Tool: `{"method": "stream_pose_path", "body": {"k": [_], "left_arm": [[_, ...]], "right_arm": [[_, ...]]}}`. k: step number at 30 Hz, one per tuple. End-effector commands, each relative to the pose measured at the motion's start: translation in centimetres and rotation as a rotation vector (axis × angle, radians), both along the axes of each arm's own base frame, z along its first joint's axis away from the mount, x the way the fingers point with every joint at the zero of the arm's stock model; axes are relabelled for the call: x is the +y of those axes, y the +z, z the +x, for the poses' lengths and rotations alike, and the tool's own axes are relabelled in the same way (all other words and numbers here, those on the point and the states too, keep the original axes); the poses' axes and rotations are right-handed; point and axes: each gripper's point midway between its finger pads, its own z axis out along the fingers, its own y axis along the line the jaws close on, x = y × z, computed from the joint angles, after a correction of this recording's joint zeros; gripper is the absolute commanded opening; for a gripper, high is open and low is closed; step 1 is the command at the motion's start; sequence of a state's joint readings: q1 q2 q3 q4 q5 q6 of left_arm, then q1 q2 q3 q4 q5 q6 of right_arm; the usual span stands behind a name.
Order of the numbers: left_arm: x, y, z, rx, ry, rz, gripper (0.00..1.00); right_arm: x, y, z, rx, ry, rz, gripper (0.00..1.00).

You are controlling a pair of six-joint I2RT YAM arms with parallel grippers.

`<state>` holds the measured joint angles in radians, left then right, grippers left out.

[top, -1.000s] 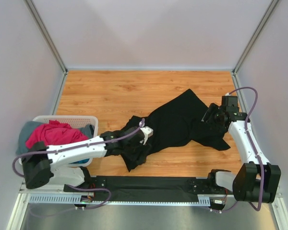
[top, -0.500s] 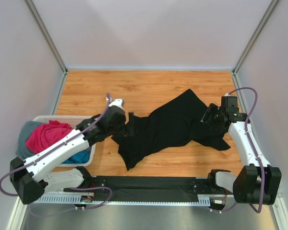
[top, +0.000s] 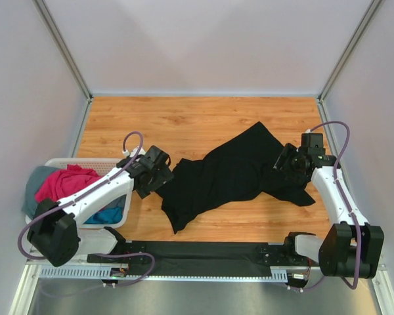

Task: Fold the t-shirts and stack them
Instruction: Flatten the tshirt out

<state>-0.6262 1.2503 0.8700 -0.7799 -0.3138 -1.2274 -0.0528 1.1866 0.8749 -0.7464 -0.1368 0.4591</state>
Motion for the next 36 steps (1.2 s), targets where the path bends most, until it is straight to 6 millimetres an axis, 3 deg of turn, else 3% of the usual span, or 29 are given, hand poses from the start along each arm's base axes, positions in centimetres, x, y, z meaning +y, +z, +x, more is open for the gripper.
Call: {"method": "stream_pose_path", "body": {"k": [1,6,10,17,18,21,25,29,31,36], "left_arm": [[0.3,-1.0,1.0,-0.005,0.159,-0.02,0.99],[0.8,-2.8,1.6,0.009,0.291,0.004,0.96],[1.6,-2.8,2.8,-0.029,0.362,0.05,0.88],[1.2,-4.7,3.1,0.024,0.381,0.084,0.86],[1.1,-5.0,3.2,0.032,0.379,0.091,0.8],[0.8,-5.4,3.9,0.023,0.378,0.101,0.75],[0.7,-5.6,4.3,0.042,0.378,0.132,0.75],[0.5,-6.5,4.5,0.061,0.38,0.14,0.73],[0.6,-6.8,4.3,0.068,0.384,0.142,0.66],[1.2,-7.3,3.5,0.098,0.399,0.162,0.65]], "right_arm": [[0.2,0.0,0.4,-0.021,0.004,0.005,0.68],[0.2,-0.2,0.4,-0.007,0.002,0.003,0.67],[-0.2,-0.3,0.3,-0.01,-0.003,-0.017,0.67],[-0.4,-0.9,0.4,0.007,-0.006,-0.025,0.67],[-0.4,-1.0,0.4,0.01,-0.006,-0.025,0.67],[-0.5,-0.9,0.6,0.004,-0.006,-0.033,0.67],[-0.8,-1.1,0.7,0.016,-0.003,-0.048,0.67],[-0.8,-1.1,0.9,0.017,-0.002,-0.049,0.67],[-0.7,-1.1,0.9,0.02,-0.001,-0.048,0.67],[-0.9,-1.0,1.0,0.019,0.001,-0.056,0.67]]}}
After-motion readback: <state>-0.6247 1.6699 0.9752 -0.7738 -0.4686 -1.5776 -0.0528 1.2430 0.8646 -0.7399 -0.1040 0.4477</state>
